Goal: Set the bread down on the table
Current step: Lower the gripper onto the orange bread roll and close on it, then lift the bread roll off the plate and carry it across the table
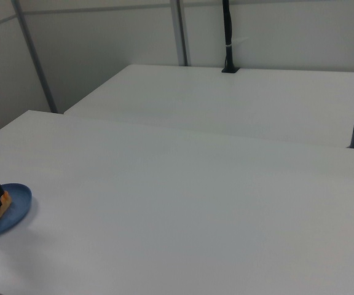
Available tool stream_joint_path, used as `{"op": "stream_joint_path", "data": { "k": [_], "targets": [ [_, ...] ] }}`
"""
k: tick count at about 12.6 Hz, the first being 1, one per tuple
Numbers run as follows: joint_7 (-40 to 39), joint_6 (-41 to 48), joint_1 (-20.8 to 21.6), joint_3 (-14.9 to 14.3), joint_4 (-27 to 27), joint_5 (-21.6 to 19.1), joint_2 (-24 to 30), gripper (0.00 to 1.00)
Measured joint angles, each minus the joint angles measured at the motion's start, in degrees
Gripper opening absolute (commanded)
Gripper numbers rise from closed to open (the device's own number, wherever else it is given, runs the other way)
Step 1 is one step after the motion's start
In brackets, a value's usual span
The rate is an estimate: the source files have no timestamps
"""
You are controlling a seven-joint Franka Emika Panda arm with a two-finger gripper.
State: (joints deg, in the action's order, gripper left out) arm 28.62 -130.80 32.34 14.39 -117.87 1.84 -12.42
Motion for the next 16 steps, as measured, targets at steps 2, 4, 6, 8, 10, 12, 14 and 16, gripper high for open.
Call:
{"op": "stream_joint_path", "data": {
  "k": [2,4,6,8,10,12,14,16],
  "targets": [
    [1.11,-2.51,-0.20,-0.03,0.01,1.36,-2.31,0.86],
    [1.15,-2.80,-0.76,-0.05,0.10,1.72,-3.23,0.51],
    [1.15,-2.80,-1.05,-0.06,0.28,1.88,-3.25,0.37],
    [1.15,-2.61,-1.15,-0.06,0.45,1.93,-3.15,0.37],
    [0.94,0.60,-1.91,-0.07,1.34,1.97,-2.86,0.37],
    [0.67,4.24,-3.10,-0.07,3.75,1.97,-2.23,0.37],
    [-0.35,5.75,-4.52,-0.17,5.20,1.97,-1.21,0.37],
    [-4.08,10.91,-7.38,-0.90,8.35,1.92,-0.18,0.38]
  ]
}}
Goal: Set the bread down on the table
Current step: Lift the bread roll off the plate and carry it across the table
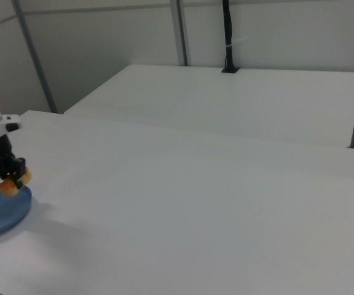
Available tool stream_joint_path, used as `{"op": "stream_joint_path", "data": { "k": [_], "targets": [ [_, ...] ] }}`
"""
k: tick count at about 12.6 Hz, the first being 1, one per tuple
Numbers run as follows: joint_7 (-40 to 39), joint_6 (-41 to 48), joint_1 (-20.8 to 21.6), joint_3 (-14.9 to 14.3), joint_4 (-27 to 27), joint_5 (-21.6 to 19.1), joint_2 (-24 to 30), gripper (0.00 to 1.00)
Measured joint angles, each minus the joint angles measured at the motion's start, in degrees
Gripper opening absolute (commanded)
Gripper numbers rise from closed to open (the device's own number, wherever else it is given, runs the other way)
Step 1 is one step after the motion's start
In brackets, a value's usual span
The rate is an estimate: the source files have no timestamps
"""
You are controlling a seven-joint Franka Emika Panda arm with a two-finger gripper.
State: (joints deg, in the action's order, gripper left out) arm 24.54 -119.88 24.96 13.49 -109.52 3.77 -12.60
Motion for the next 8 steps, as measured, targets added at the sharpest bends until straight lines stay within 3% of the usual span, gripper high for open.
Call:
{"op": "stream_joint_path", "data": {
  "k": [2,4,6,8],
  "targets": [
    [-6.33,4.12,-2.28,-3.58,5.04,-1.49,0.34,0.38],
    [-12.98,6.47,-3.78,-9.68,10.24,-3.02,0.31,0.38],
    [-18.37,7.29,-6.37,-13.85,13.85,-4.18,0.05,0.42],
    [-22.63,8.83,-10.29,-16.03,17.86,-5.22,-1.37,0.42]
  ]
}}
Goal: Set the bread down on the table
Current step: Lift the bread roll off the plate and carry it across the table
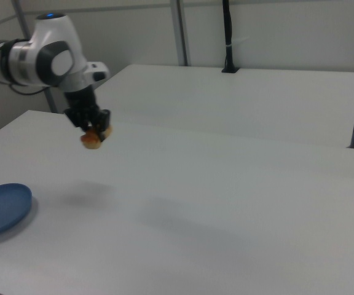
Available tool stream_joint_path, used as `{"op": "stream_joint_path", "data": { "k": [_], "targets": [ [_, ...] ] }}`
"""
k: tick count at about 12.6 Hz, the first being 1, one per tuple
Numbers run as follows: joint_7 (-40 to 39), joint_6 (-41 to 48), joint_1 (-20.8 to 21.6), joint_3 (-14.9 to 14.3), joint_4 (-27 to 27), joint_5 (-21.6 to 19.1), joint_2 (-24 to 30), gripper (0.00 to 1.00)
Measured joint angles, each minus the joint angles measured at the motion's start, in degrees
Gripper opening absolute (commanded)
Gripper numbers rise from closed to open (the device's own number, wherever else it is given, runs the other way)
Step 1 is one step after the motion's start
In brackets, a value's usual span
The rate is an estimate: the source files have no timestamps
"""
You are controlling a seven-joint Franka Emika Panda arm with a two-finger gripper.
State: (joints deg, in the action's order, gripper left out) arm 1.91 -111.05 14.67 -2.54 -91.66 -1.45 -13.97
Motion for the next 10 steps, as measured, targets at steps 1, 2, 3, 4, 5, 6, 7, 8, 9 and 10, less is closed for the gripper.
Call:
{"op": "stream_joint_path", "data": {
  "k": [1,2,3,4,5,6,7,8,9,10],
  "targets": [
    [-1.60,1.45,-2.26,-0.38,2.80,-0.16,-1.40,0.42],
    [-4.22,3.24,-5.99,-0.57,7.94,-0.51,-4.43,0.41],
    [-6.78,3.88,-9.26,-0.61,12.68,-0.82,-7.74,0.41],
    [-9.64,3.94,-12.02,-0.62,16.29,-0.94,-10.77,0.41],
    [-12.51,3.65,-14.31,-0.60,18.58,-0.96,-13.03,0.41],
    [-14.16,2.04,-16.30,-0.62,19.76,-0.96,-14.53,0.41],
    [-15.31,0.38,-17.71,-0.61,20.32,-0.96,-15.51,0.41],
    [-17.36,-1.94,-19.99,-0.60,21.14,-0.96,-17.14,0.41],
    [-19.01,-3.78,-22.09,-0.58,22.25,-0.96,-18.95,0.41],
    [-19.97,-5.29,-23.82,-0.55,23.33,-0.96,-20.78,0.41]
  ]
}}
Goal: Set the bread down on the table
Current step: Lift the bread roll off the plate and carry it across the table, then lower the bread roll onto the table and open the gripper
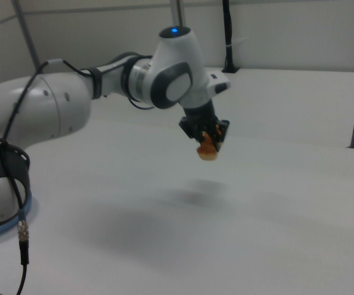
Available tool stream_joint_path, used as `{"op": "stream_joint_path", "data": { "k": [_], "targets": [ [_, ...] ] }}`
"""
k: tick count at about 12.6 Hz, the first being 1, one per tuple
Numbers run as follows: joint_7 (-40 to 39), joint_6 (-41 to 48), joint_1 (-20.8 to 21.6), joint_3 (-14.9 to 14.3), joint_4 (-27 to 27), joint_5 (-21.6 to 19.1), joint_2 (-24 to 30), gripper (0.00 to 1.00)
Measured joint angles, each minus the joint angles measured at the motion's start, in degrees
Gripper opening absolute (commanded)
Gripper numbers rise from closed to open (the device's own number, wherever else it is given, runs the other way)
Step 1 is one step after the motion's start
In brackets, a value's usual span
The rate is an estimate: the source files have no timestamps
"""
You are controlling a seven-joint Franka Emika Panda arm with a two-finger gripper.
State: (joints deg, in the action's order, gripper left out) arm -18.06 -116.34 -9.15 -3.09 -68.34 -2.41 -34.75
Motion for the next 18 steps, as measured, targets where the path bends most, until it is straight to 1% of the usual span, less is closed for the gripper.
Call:
{"op": "stream_joint_path", "data": {
  "k": [1,3,6,7,9,10,11,12,13,14,16,18],
  "targets": [
    [-0.38,-0.94,-1.05,0.03,0.62,0.00,-1.44,0.41],
    [-1.72,-3.73,-3.76,0.04,2.72,0.00,-6.27,0.41],
    [-4.38,-4.62,-5.98,0.05,6.29,0.21,-12.69,0.41],
    [-4.83,-5.33,-6.38,0.05,6.78,0.60,-13.86,0.41],
    [-5.45,-9.15,-7.13,0.06,7.88,2.92,-16.76,0.42],
    [-5.46,-10.42,-7.16,0.07,8.22,3.46,-17.33,0.43],
    [-5.51,-10.70,-7.15,0.11,8.36,3.69,-17.38,0.48],
    [-5.99,-11.23,-7.15,0.13,8.45,3.73,-17.38,0.57],
    [-6.32,-12.79,-7.14,0.15,8.45,3.73,-17.47,0.63],
    [-6.49,-13.73,-7.09,0.18,8.42,3.73,-17.63,0.79],
    [-6.51,-14.25,-6.94,0.26,8.42,4.61,-17.85,0.85],
    [-6.51,-14.41,-6.84,0.30,8.39,5.37,-17.85,1.00]
  ]
}}
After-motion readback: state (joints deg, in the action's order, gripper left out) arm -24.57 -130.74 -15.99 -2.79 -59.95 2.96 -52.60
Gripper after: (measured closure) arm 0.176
